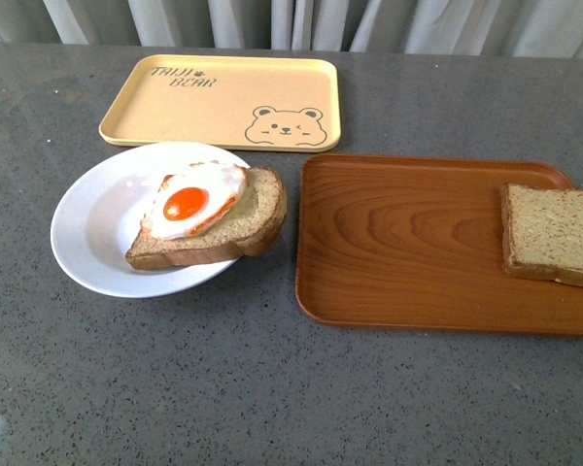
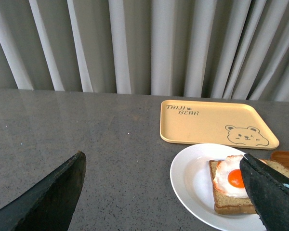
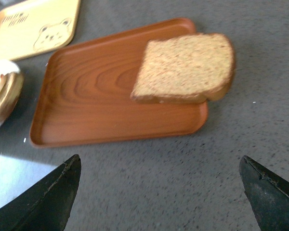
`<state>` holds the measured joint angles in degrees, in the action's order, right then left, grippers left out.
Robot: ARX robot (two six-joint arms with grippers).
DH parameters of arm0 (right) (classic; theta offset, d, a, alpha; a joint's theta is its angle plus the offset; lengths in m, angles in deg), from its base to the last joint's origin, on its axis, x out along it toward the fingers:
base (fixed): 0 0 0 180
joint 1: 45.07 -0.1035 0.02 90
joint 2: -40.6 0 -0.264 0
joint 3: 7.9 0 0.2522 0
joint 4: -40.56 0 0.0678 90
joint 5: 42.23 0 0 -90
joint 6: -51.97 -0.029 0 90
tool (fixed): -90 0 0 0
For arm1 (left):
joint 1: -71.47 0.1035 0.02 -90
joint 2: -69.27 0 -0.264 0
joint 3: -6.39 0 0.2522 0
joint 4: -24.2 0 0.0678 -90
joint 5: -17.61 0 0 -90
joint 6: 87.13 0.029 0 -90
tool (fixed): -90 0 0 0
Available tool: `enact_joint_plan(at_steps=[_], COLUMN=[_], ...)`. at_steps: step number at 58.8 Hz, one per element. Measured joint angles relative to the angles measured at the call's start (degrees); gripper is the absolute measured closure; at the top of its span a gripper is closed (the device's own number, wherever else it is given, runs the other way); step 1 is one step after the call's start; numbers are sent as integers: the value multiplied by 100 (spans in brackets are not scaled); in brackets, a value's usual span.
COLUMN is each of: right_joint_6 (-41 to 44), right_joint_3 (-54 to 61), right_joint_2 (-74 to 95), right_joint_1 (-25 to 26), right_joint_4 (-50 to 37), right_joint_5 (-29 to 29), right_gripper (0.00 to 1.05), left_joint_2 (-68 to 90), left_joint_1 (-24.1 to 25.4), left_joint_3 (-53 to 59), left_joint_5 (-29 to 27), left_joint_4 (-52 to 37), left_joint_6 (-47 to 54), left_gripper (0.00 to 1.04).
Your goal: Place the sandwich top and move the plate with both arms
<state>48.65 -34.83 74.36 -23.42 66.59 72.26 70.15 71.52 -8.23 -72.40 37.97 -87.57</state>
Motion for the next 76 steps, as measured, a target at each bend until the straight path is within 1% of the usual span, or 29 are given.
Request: enact_joint_plan(at_steps=[5, 9, 13, 17, 20, 28, 38, 49, 64, 76], right_joint_6=[-20, -24, -55, -50, -35, -11, -131, -474, -1056, -1482], right_joint_3=[-341, -570, -824, -1056, -1202, -1488, -1803, -2111, -2470, -2662], right_joint_2=[1261, 2140, 3001, 3792, 4376, 5399, 6113, 6607, 7178, 7469], right_joint_1=[699, 1045, 1248, 1322, 1322, 1276, 1088, 756, 149, -13], right_joint_4=[-817, -1362, -1727, -1912, -2114, -2428, -2717, -3003, -3259, -3344], right_joint_5=[229, 286, 341, 474, 450, 315, 240, 192, 26, 44], right_gripper=[9, 9, 9, 9, 9, 9, 9, 9, 9, 9], left_joint_2=[0, 0, 0, 0, 0, 0, 0, 0, 0, 0], left_joint_1=[0, 0, 0, 0, 0, 0, 0, 0, 0, 0], left_joint_3=[0, 0, 0, 0, 0, 0, 0, 0, 0, 0], left_joint_5=[-2, -2, 0, 0, 2, 0, 0, 0, 0, 0], left_joint_4=[0, 0, 0, 0, 0, 0, 0, 0, 0, 0], left_joint_6=[0, 0, 0, 0, 0, 0, 0, 0, 0, 0], left_gripper=[9, 9, 9, 9, 9, 9, 9, 9, 9, 9])
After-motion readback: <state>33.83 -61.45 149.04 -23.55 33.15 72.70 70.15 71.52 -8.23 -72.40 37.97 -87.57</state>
